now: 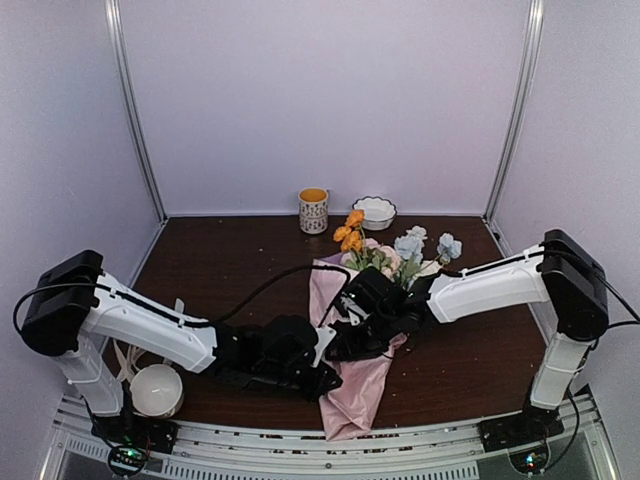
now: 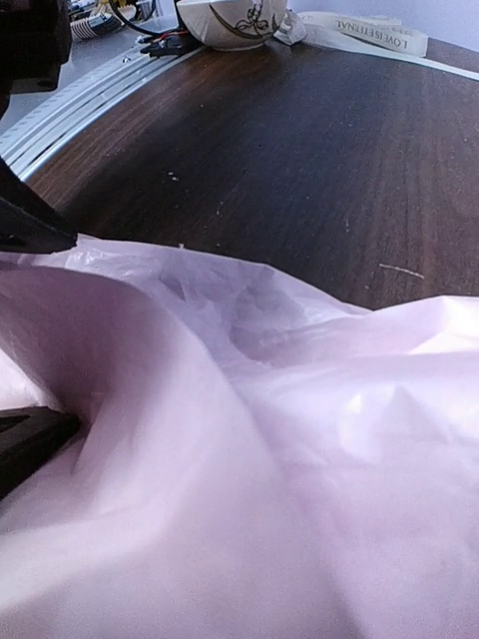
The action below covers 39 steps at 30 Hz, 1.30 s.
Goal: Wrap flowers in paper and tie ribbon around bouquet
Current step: Fold the two-thirds-folded wrapping paper at the center of the board.
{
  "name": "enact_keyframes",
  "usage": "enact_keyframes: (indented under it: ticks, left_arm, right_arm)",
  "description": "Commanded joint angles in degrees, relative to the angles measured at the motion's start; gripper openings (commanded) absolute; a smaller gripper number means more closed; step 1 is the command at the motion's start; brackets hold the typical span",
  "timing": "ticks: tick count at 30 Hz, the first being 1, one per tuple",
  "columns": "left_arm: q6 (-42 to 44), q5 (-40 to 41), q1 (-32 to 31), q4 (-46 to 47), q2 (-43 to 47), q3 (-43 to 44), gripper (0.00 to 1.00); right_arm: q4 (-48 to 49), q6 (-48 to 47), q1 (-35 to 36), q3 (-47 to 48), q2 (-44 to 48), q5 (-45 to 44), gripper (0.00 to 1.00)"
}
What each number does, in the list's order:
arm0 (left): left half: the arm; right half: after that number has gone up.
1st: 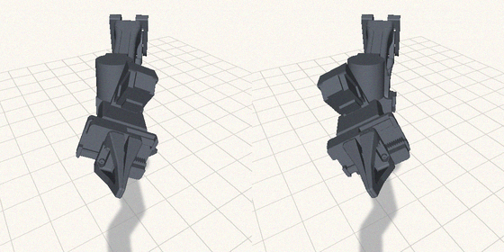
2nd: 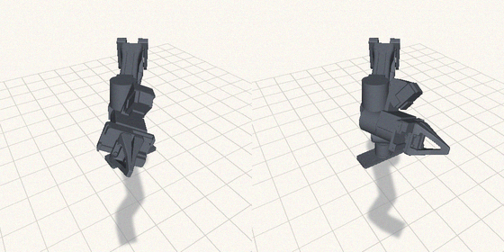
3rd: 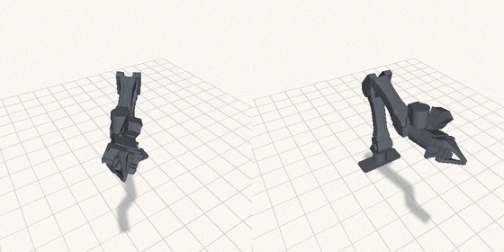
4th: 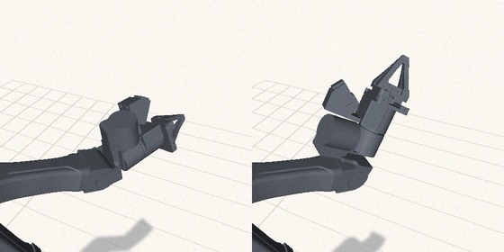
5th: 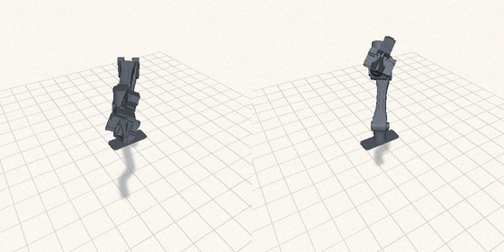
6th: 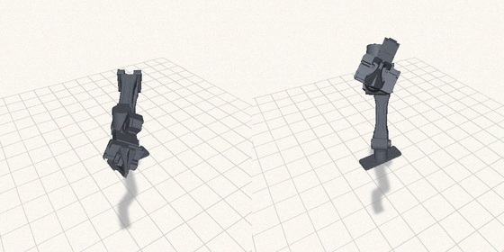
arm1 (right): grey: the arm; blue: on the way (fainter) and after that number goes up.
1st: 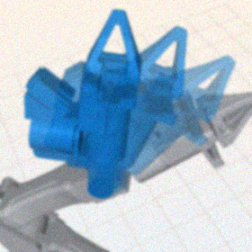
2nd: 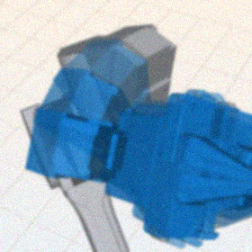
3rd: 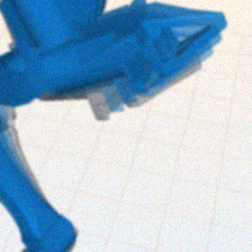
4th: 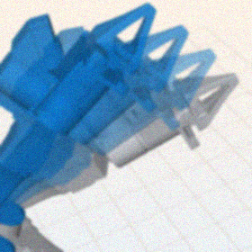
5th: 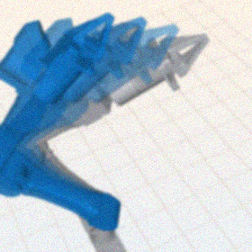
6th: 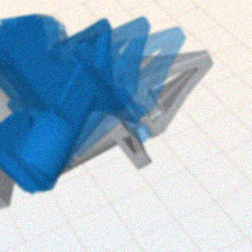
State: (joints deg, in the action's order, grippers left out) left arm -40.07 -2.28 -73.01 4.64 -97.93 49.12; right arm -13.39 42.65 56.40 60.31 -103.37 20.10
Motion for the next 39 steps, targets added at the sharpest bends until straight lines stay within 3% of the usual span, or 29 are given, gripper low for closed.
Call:
enact_keyframes:
  ticks: [1,13,18,21,25,31,33,39]
  left_arm:
    - [-8.20,-0.85,0.27,-1.40,-1.15,-4.00,0.00]
    - [-17.00,-1.36,1.82,9.66,-0.44,-13.07,0.00]
    - [-17.98,-1.83,2.41,13.78,0.10,-15.46,0.00]
    - [-17.98,-2.22,2.61,14.59,-0.11,-15.77,0.00]
    - [-18.14,-2.76,2.70,15.78,-0.21,-16.22,0.00]
    - [-17.29,-2.00,2.70,16.21,1.79,-17.21,0.00]
    - [-15.29,-2.14,2.70,15.68,2.83,-16.72,0.08]
    - [-2.62,-4.54,3.24,6.50,8.03,-9.03,0.51]
  right_arm:
    - [-1.01,-3.83,-2.25,2.92,6.59,-1.13,0.54]
    - [-9.28,-9.76,-9.34,8.42,11.59,-4.60,0.55]
    - [-13.47,-11.70,-11.02,5.03,15.75,-10.42,0.54]
    - [-11.64,-12.55,-10.95,2.67,16.44,-8.97,0.50]
    - [-7.35,-11.76,-10.56,2.94,11.86,-3.64,0.49]
    - [-5.29,-9.77,-10.14,7.97,2.00,-3.15,0.47]
    - [-4.88,-9.65,-10.09,9.45,-0.04,-3.15,0.46]
    - [-4.00,-9.92,-10.07,9.71,-2.21,-2.95,0.46]
